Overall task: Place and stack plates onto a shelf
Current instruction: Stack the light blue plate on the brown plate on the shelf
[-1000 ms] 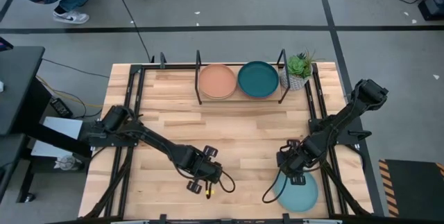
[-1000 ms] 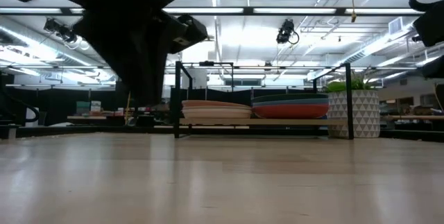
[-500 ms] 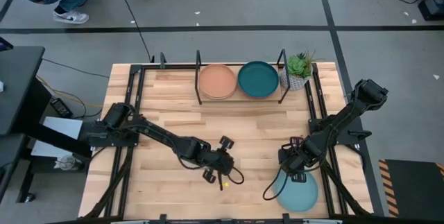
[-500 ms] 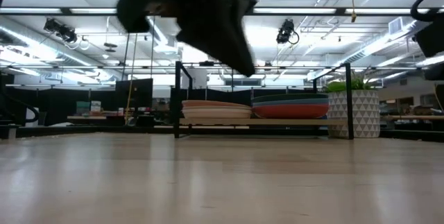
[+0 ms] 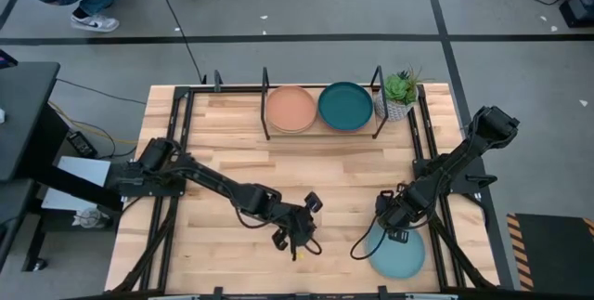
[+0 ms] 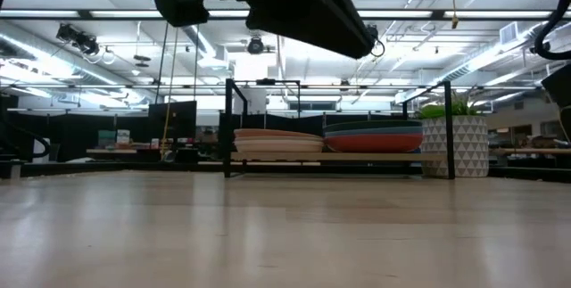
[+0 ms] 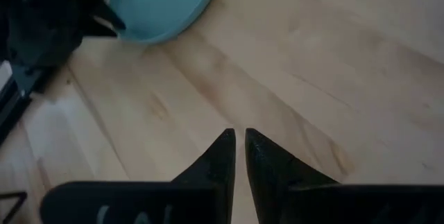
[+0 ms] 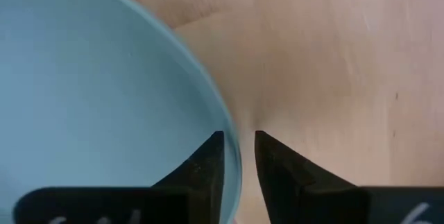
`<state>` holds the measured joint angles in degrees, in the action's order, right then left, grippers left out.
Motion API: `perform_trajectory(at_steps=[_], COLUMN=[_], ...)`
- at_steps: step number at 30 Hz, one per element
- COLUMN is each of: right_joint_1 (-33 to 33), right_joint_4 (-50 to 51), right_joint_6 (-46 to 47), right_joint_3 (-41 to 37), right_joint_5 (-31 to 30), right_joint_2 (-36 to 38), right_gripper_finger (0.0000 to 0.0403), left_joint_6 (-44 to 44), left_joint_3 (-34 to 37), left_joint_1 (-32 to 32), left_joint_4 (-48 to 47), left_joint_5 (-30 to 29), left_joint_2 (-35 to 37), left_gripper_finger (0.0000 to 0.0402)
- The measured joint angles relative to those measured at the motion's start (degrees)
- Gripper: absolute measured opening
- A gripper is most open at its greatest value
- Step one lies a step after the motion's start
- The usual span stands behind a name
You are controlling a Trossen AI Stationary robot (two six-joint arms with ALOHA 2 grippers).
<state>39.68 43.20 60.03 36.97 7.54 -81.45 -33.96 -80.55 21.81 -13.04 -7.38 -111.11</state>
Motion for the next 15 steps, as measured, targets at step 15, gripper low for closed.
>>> perform_trajectory(at_steps=[15], right_joint_1=[-9.9], right_joint_4=[-2.0], right_joint_6=[-8.5], right_joint_3=[0.5], right_joint_5=[4.0], right_joint_2=[0.0], right_gripper_finger=[0.0018], left_joint_6=[-4.0], left_joint_3=[-0.1], left_joint_1=[2.3], left_joint_4=[1.2], left_joint_5=[-1.6], left_joint_2=[-2.2], left_gripper_finger=[0.0116])
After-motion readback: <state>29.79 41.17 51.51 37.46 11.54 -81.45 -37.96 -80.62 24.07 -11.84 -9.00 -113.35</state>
